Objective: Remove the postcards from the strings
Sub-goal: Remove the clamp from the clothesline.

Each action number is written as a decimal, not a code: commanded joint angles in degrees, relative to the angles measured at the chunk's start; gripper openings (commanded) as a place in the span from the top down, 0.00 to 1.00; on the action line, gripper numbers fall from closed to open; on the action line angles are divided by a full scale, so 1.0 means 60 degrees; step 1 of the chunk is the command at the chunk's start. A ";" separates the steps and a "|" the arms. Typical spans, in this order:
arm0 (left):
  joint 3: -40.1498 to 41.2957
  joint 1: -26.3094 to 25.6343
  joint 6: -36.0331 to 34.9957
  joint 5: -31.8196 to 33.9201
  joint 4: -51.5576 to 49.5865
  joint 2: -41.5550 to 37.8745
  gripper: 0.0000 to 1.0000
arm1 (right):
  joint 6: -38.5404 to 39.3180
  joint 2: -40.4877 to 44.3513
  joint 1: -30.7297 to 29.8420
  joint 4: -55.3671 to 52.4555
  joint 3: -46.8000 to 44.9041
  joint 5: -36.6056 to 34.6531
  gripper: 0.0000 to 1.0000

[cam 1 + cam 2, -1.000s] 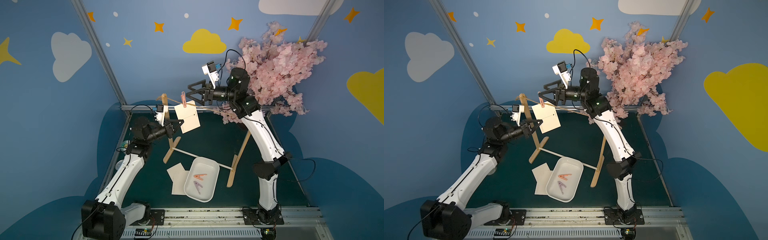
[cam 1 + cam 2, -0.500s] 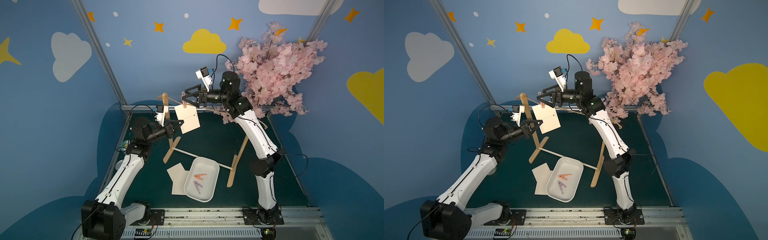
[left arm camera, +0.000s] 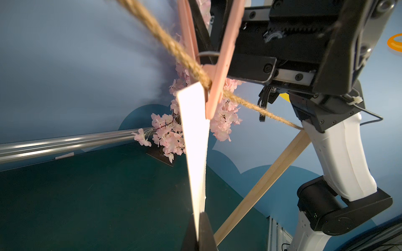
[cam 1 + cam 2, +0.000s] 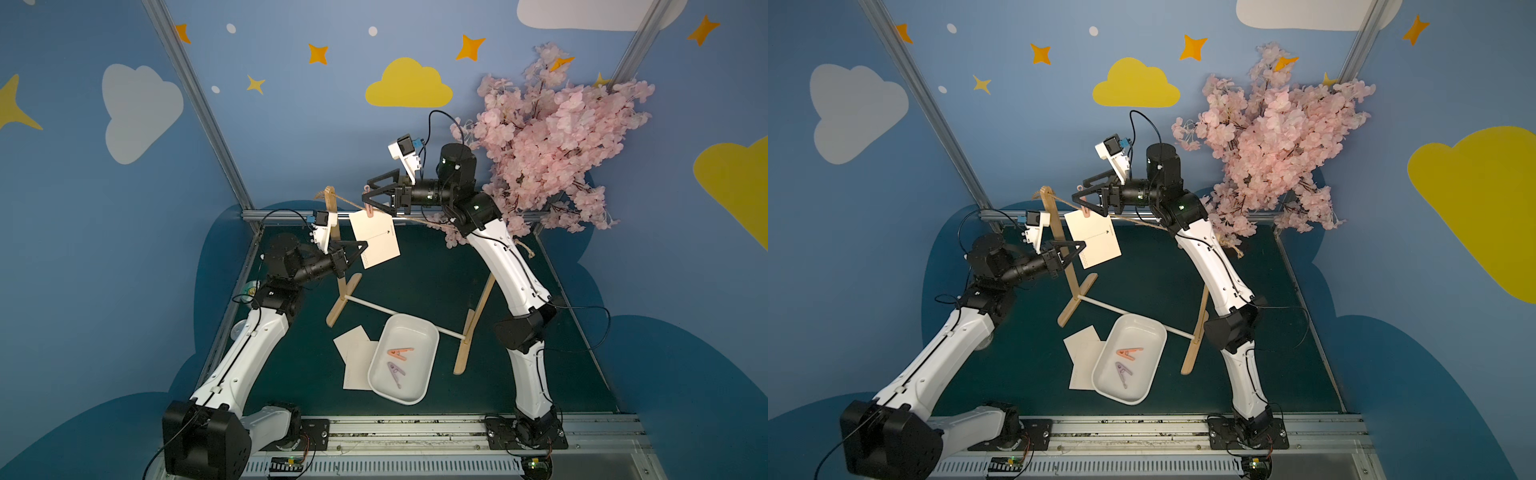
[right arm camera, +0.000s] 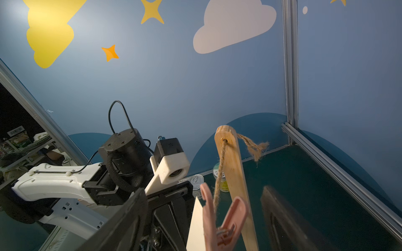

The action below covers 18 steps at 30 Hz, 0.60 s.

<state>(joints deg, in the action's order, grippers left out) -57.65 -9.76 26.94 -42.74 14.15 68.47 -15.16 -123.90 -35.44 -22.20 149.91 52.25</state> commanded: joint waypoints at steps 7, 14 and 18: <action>-0.0302 0.0030 -0.0322 -0.0102 -0.0330 -0.0177 0.97 | 0.0250 -0.0261 -0.0082 -0.0414 0.0200 0.0140 0.17; -0.0316 0.0030 -0.0402 -0.0039 -0.0399 -0.0161 0.97 | 0.0373 -0.0298 -0.0142 -0.0602 0.0198 0.0335 0.17; -0.0324 0.0032 -0.0416 -0.0045 -0.0423 -0.0147 0.97 | 0.0398 -0.0324 -0.0143 -0.0662 0.0208 0.0515 0.17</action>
<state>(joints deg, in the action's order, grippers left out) -58.19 -9.76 25.67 -42.65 12.49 68.29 -13.56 -124.81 -36.01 -25.30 149.91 53.56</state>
